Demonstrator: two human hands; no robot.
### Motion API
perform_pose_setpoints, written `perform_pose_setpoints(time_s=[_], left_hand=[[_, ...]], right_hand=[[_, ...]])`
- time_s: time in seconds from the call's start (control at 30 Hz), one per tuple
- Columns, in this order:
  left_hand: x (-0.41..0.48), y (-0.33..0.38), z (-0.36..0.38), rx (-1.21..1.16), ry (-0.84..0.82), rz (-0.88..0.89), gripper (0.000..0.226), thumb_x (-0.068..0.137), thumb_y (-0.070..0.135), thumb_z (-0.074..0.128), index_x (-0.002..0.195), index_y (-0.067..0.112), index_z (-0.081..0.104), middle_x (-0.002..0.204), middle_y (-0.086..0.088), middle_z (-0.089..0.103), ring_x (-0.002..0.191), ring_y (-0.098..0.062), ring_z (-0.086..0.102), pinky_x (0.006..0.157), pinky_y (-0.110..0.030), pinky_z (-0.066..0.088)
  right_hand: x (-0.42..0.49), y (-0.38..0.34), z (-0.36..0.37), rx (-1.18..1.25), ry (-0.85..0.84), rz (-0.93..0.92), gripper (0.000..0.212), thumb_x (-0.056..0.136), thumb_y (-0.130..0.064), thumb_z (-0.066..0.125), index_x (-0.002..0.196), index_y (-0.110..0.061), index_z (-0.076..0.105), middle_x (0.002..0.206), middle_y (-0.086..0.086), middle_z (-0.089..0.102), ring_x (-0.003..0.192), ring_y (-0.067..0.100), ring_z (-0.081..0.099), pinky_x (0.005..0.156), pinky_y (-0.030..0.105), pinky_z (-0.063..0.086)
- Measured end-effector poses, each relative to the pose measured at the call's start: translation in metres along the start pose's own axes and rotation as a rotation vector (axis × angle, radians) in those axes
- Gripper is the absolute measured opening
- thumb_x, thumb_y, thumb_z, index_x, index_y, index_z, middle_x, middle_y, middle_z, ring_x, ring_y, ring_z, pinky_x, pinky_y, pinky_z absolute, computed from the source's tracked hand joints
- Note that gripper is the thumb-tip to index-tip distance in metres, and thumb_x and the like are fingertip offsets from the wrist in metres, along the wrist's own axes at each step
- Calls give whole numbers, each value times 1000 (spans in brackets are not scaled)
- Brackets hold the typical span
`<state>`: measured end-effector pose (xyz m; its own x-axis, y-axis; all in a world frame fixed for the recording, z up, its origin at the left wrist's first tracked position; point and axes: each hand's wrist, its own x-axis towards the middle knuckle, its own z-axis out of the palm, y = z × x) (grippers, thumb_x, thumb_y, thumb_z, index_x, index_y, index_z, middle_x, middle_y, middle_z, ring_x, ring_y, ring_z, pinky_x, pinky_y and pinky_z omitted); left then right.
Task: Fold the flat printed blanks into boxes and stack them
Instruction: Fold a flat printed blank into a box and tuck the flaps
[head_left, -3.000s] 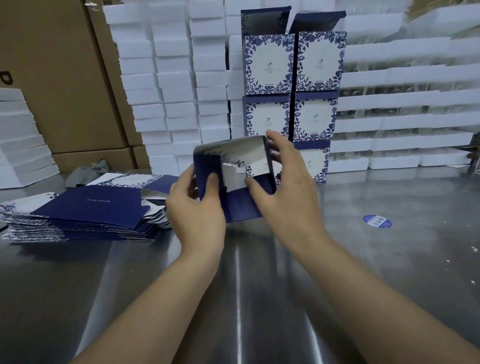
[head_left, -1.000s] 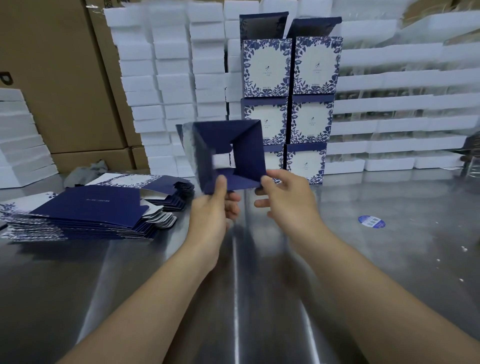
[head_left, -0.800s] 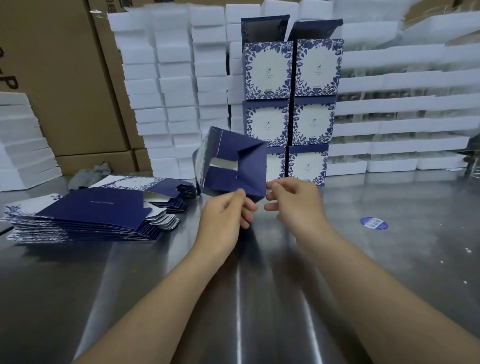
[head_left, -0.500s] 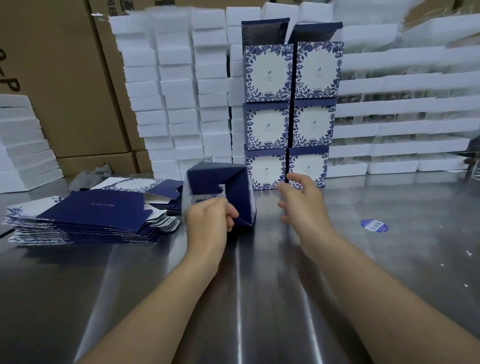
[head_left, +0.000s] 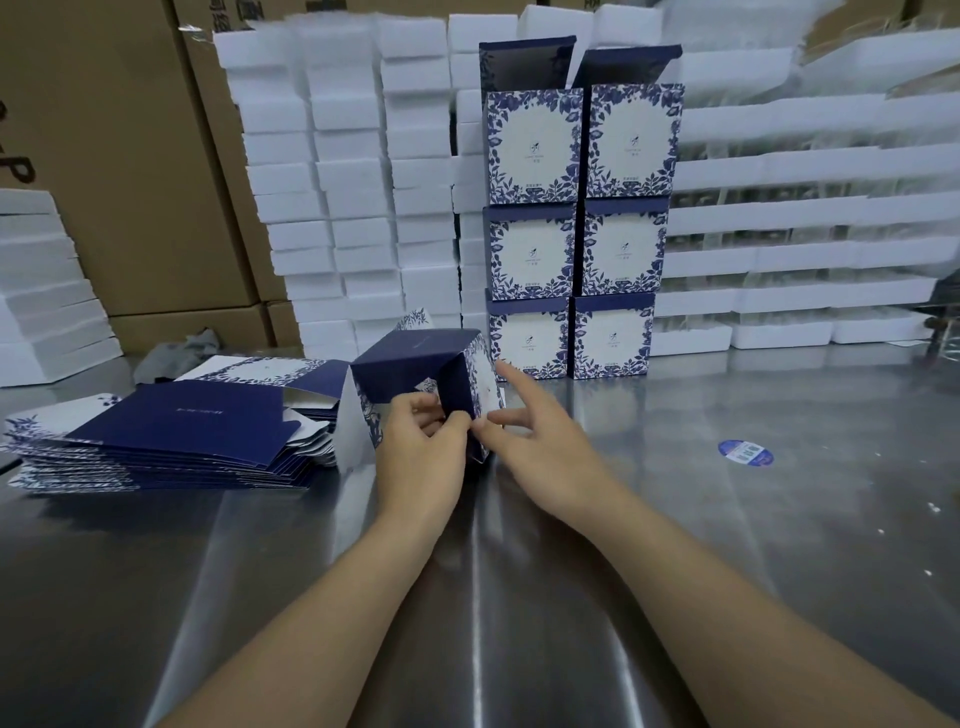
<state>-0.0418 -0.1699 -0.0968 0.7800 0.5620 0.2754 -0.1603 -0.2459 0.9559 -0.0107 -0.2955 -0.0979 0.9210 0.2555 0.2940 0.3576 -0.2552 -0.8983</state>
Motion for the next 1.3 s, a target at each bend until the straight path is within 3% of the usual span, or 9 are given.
perform_pose_setpoints(time_s=[0.1, 0.23, 0.37, 0.47, 0.6, 0.83, 1.0, 1.13, 1.3], left_hand=[[0, 1, 0, -23, -48, 27, 21, 97, 22, 65, 117, 25, 68, 99, 18, 69, 85, 12, 60, 68, -6, 40], [-6, 3, 3, 42, -92, 129, 26, 97, 29, 59, 71, 28, 61, 67, 14, 61, 80, -19, 54, 68, -30, 38], [-16, 11, 5, 58, -166, 201, 35, 92, 45, 48, 61, 31, 52, 61, 15, 55, 87, -28, 53, 73, -43, 38], [-19, 17, 4, 76, -161, 270, 42, 93, 55, 38, 62, 32, 55, 61, 16, 58, 95, -32, 59, 84, -50, 46], [-23, 20, 3, 188, -150, 378, 54, 90, 65, 25, 64, 31, 58, 74, 14, 64, 105, -24, 57, 101, -54, 44], [-26, 25, 1, 231, -129, 665, 42, 107, 37, 38, 97, 21, 76, 95, 10, 72, 98, -19, 62, 89, -47, 49], [-27, 32, -3, 137, 27, 864, 36, 103, 27, 47, 81, 11, 70, 78, 3, 63, 77, -22, 57, 69, -41, 45], [-27, 33, -1, -51, 91, 641, 32, 98, 35, 55, 73, 14, 55, 69, 2, 52, 66, -17, 47, 63, -43, 39], [-17, 32, -4, -219, 100, 354, 58, 78, 56, 76, 127, 42, 48, 122, 10, 60, 111, -9, 61, 98, -41, 53]], right_hand=[[2, 1, 1, 4, 21, 19, 74, 94, -40, 75, 158, -46, 39, 122, -6, 69, 111, 8, 67, 96, 24, 50], [4, -2, 2, -53, 56, 6, 91, 79, -54, 77, 159, -35, 40, 98, -13, 76, 96, -6, 66, 78, 13, 46], [0, -8, 3, -140, 128, -13, 107, 57, -69, 45, 160, -42, 33, 84, -18, 72, 89, -6, 64, 84, 29, 53], [-6, -13, 1, -190, 188, -107, 95, 66, -61, 43, 156, -60, 12, 71, -22, 70, 73, 2, 67, 76, 39, 57], [-8, -17, 0, -264, 234, -129, 77, 73, -54, 42, 147, -68, 23, 60, -8, 63, 67, 16, 66, 68, 41, 55], [-7, -25, -4, -23, 368, -70, 48, 88, -48, 57, 135, -45, 48, 94, -3, 76, 92, 24, 72, 86, 48, 60], [-2, -38, -15, 471, 387, 53, 23, 90, -13, 52, 112, -18, 57, 79, 6, 76, 61, 21, 75, 57, 40, 62], [0, -42, -25, 606, 338, 54, 19, 95, -10, 47, 112, -13, 55, 71, 6, 75, 64, 23, 77, 51, 29, 50], [-2, -37, -18, 490, 242, -33, 23, 94, -10, 50, 115, -18, 56, 78, 0, 76, 69, 26, 79, 49, 26, 51]])
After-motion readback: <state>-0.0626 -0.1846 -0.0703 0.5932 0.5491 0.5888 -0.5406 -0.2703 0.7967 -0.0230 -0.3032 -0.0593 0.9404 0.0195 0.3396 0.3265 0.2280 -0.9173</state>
